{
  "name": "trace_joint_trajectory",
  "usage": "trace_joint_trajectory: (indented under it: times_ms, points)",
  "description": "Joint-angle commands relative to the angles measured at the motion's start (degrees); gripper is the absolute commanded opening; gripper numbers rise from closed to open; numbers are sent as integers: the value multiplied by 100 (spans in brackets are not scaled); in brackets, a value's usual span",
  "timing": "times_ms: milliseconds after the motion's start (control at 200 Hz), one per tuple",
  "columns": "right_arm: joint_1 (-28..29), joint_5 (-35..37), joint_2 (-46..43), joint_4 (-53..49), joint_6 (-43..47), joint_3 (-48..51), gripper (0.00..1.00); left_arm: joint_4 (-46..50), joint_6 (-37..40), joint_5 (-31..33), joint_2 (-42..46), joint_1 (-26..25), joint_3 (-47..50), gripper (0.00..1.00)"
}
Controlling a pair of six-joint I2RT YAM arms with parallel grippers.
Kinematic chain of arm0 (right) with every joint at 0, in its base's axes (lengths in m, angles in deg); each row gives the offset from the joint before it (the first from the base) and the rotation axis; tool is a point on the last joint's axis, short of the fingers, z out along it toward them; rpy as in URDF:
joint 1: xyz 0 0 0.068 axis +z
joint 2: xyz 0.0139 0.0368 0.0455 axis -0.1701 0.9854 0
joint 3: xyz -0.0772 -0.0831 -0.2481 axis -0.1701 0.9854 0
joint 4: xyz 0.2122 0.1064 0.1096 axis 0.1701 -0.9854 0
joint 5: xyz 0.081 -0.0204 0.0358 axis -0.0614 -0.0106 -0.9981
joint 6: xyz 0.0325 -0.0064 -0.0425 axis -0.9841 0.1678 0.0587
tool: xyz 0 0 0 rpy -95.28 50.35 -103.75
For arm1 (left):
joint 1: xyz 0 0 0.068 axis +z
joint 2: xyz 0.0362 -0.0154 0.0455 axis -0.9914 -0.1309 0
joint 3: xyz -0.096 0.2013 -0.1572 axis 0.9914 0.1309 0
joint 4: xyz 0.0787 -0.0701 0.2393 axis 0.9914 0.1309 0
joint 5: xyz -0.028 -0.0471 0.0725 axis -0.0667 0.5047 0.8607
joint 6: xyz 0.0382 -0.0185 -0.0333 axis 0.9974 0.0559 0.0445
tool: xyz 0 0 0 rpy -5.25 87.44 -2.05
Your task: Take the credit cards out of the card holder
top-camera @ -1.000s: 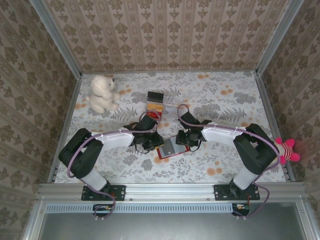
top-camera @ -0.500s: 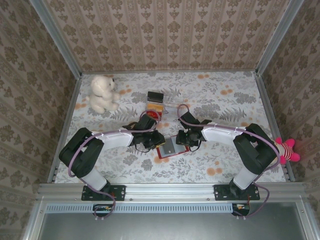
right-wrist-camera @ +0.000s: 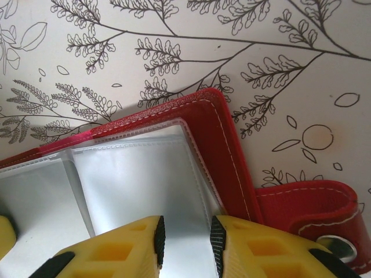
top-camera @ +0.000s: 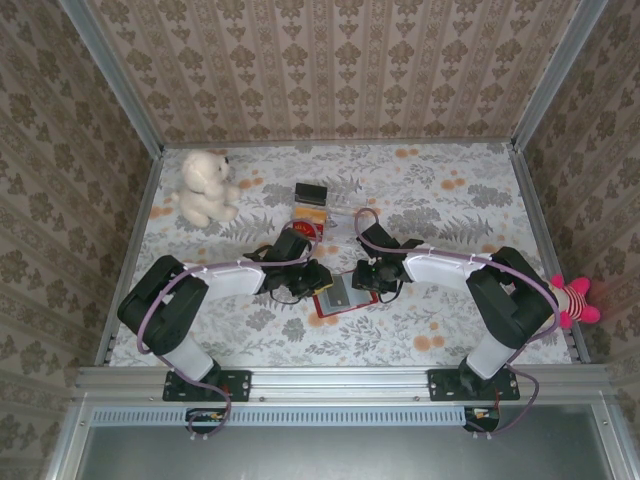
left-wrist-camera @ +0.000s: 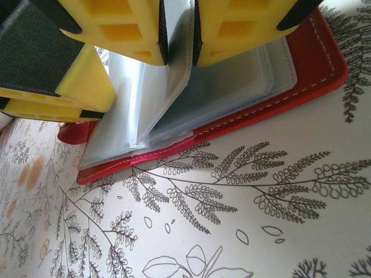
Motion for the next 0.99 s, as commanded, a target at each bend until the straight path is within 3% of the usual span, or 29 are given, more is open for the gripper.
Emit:
trace_joint_trajectory:
  times_ms: [0,305,490,695,920,990]
  points:
    - [27,-346,287,-299,36,101,31,-16,191,-75,155,38,1,21]
    - [-163,-359,-637,-157,514,40,38,875,951,-176,276,326,-310,5]
    - [-336,-1299,-960,411,654,122,39,1587,1735,-326,241,580,-673,0]
    - [-220,-1783,-968,671,690,104,38,2238,2313,-352,179,842,-1071,1]
    - [-98,-1661,-763,706,623,89,38,2276,2283,-426,-3,851,-1187,10]
    - [-98,-1595,-724,685,608,89,38,2200,2206,-464,-11,834,-1192,17]
